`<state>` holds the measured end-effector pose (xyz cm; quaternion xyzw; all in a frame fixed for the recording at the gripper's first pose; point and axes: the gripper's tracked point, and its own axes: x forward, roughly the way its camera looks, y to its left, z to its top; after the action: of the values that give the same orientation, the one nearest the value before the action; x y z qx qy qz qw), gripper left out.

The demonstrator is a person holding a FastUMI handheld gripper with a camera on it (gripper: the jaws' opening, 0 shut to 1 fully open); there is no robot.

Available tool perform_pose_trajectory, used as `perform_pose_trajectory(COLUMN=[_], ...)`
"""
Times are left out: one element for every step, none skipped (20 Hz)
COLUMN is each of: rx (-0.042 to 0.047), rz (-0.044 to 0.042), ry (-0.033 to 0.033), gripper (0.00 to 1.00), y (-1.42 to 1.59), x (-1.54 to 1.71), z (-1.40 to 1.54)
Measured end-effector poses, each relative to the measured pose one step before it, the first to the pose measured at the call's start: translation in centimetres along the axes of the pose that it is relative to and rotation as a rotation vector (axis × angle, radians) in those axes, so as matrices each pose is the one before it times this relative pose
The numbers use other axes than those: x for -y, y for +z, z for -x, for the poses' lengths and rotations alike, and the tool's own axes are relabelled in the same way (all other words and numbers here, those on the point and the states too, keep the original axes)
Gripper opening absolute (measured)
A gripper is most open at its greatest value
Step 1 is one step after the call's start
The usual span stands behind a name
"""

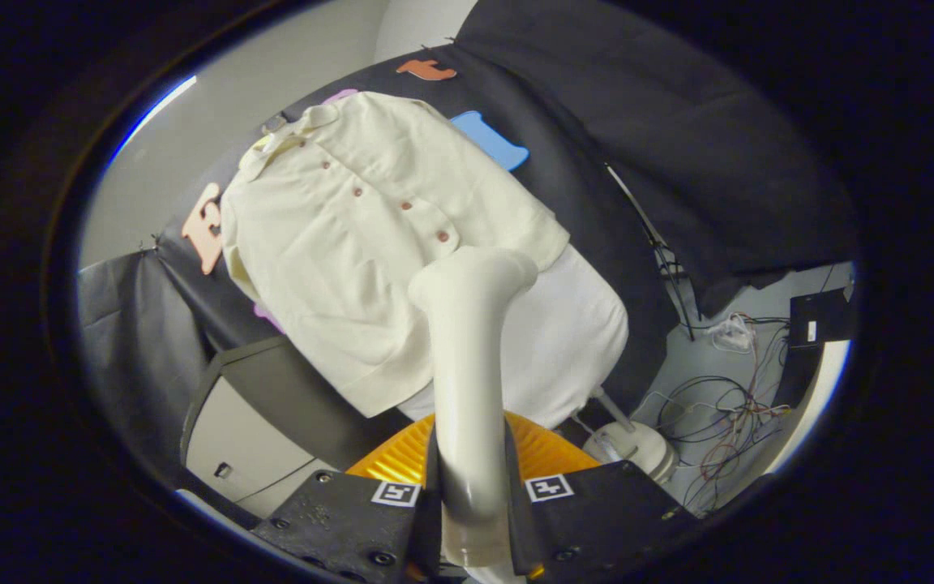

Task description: Iron the clothes twice with a garment steamer, once on the left side and once on the right side.

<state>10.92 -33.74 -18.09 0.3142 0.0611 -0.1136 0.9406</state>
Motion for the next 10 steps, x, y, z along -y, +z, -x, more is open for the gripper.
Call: perform_pose_trajectory(rx=[0.00974,0.00789,0.00667,0.00785,0.00753,0.00939,0.00310,0.00610,0.01800,0.01078], rz=[0.00044,0.00178,0.00922,0.01363,0.00868,0.01371,0.00889,0.02092,0.02809,0.04148], ry=[0.03305,0.02980,0.02823,0.02902,0.02803,0.03191,0.02471,0.03054,0.02674,0.02536], gripper=[0.33,0.33,0.33,0.33,0.33,0.33,0.32,0.32,0.32,0.32], y=[0.140,-0.294,-0.347,-0.512,-0.127,-0.126,-0.223,-0.268,0.043,-0.047], x=[-2.307,-2.341,-2.307,-2.211,-2.491,-2.870,-2.427,-3.052,-2.744,-2.711], z=[1.029,0.862,0.735,0.362,0.432,0.404,0.352,0.309,0.484,0.161])
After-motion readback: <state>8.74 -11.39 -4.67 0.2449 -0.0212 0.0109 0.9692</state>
